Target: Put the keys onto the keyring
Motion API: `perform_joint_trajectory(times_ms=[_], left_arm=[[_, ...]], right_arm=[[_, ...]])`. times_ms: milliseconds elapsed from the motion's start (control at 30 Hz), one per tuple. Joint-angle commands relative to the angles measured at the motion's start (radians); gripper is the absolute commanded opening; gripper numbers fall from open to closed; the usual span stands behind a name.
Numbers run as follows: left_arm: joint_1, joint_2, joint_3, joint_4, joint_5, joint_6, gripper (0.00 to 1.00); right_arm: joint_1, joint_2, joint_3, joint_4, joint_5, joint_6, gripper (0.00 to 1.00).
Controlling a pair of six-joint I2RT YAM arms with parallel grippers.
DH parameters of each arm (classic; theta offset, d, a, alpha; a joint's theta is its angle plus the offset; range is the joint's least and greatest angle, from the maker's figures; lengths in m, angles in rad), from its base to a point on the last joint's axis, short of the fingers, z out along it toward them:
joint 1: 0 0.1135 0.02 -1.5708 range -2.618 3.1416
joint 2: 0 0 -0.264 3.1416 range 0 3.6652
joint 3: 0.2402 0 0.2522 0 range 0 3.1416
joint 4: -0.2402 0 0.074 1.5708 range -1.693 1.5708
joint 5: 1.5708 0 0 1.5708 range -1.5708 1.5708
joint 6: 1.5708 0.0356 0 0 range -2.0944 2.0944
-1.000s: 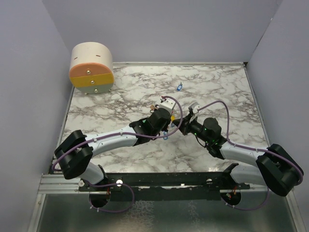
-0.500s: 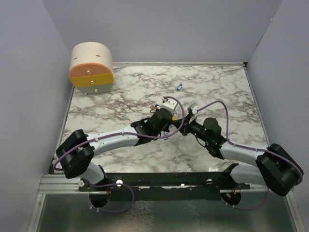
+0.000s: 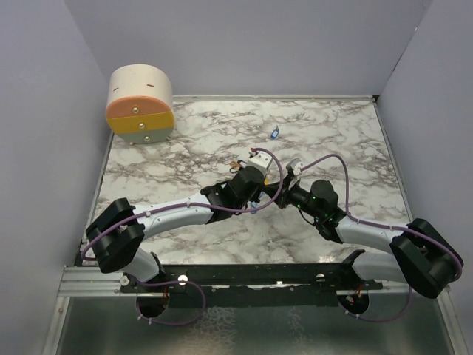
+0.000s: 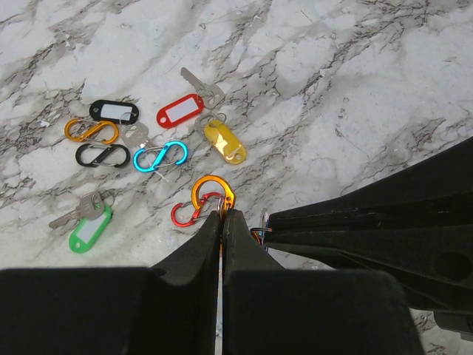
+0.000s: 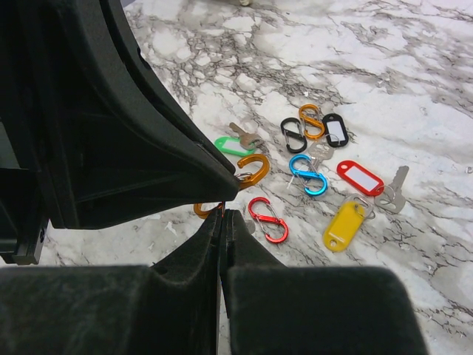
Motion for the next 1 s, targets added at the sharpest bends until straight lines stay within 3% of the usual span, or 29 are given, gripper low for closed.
perform_joint_trajectory(times_ms=[0,967], left_arm=[[-0.008,0.008,0.034,0.021,0.017,0.012,0.0],[-0.014,0.017,0.048,0.024,-0.007,0.017,0.0]], right_arm=[[0.007,0.007,0.002,0.04,-0.03,-0.019,0.01],[0.007,0.024,-0.005,0.05,-0.086,-0.019,0.01]])
